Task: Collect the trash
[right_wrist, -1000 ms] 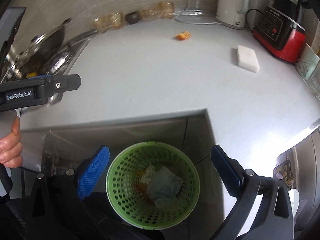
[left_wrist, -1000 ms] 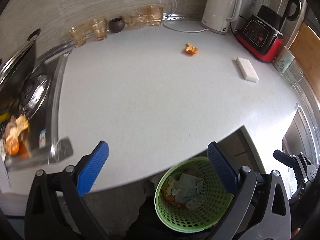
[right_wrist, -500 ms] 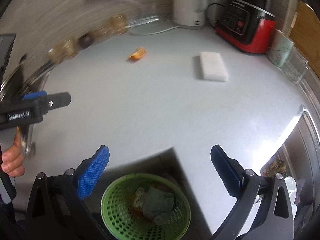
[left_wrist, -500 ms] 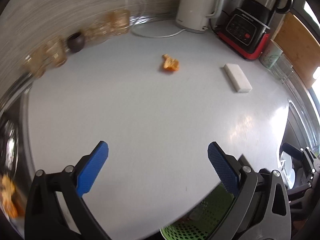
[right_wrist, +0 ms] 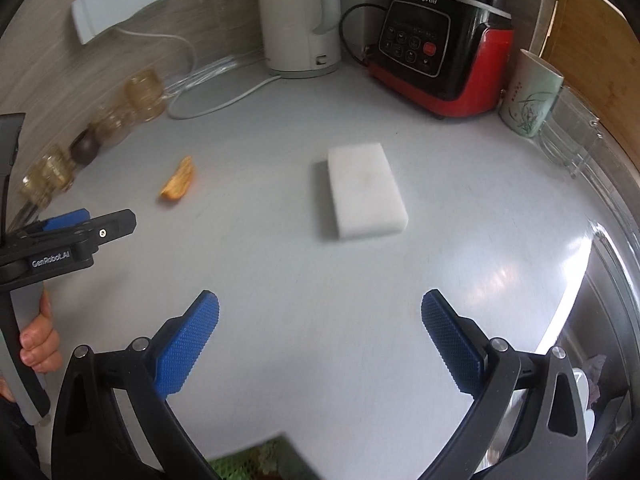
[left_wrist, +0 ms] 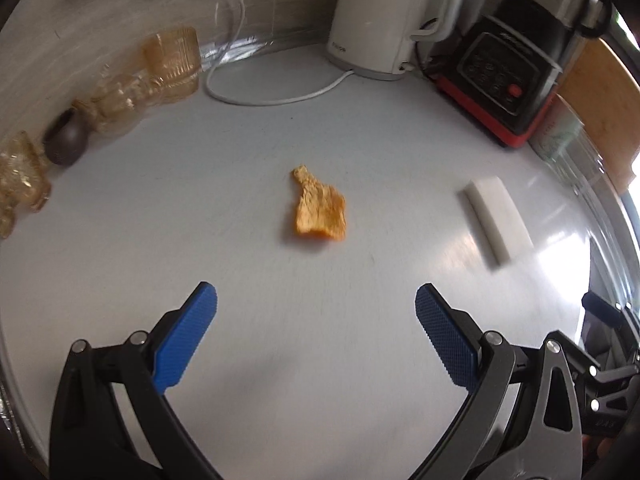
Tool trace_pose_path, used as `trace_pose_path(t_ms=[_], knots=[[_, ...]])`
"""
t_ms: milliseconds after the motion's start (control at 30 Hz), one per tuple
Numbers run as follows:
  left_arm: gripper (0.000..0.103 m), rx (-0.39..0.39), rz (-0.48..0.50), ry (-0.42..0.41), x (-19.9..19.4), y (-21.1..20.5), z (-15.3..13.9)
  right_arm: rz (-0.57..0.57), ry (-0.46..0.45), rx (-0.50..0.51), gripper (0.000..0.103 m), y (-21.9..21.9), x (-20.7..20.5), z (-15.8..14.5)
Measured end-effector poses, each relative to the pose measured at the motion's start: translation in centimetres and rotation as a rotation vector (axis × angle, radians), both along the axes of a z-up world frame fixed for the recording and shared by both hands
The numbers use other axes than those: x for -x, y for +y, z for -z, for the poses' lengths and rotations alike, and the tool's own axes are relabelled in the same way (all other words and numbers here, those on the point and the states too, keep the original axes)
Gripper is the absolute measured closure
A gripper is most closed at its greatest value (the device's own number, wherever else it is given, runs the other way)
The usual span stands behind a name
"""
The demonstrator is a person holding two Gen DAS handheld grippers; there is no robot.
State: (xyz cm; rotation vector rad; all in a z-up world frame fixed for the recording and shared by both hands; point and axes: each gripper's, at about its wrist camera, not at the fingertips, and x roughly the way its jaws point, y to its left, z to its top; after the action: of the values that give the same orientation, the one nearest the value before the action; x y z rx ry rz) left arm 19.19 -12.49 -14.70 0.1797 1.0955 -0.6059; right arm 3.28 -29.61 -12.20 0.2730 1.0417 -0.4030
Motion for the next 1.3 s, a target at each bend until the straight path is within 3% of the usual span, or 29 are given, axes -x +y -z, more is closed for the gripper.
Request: trace_pose_path(t_ms=[200, 467, 600, 667, 733, 867, 967, 1200, 1300], knots=[[0.008, -0.031, -0.065, 0.025, -2.9, -2.6, 3.1, -0.009, 0.021, -0.004, 0.002, -3.8, -3.4, 2.9], [0.018, -0.078, -0.153, 0.020, -4.3, -4.1, 4.9, -0.019, 0.018, -0.053, 0.002, -7.4, -6.6, 5.3], [0.033, -0.107, -0.174, -0.015, -4.4, -5.0, 4.8, -0.035, 0.024, -0.055, 0.002, -7.7, -7.5, 5.7], [0.053, -0.125, -0.173, -0.042, -4.3, -5.0, 4.8, -0.038, 0.027, -0.052, 0.002, -7.8, -7.8, 5.8], [0.065, -0.116, -0.165, -0.044, -4.4, -5.1, 4.6, -0.038, 0.027, -0.053, 0.002, -8.0, -8.1, 5.9], [0.070, -0.097, -0.168, -0.045, -4.3, -4.5, 4.4, -0.036, 0.034, -0.056, 0.002, -8.1, -8.4, 6.3], [0.081, -0.084, -0.161, -0.056, -4.2, -4.4, 3.9, -0.038, 0.037, -0.054, 0.002, -8.0, -8.6, 6.5], [0.087, -0.055, -0.143, -0.036, -4.0, -3.7, 3.6, -0.028, 0.040, -0.052, 0.003, -7.9, -9.0, 6.8], [0.087, -0.041, -0.131, -0.045, -3.6, -3.1, 3.2, -0.025, 0.040, -0.016, 0.020, -7.7, -8.9, 6.7]])
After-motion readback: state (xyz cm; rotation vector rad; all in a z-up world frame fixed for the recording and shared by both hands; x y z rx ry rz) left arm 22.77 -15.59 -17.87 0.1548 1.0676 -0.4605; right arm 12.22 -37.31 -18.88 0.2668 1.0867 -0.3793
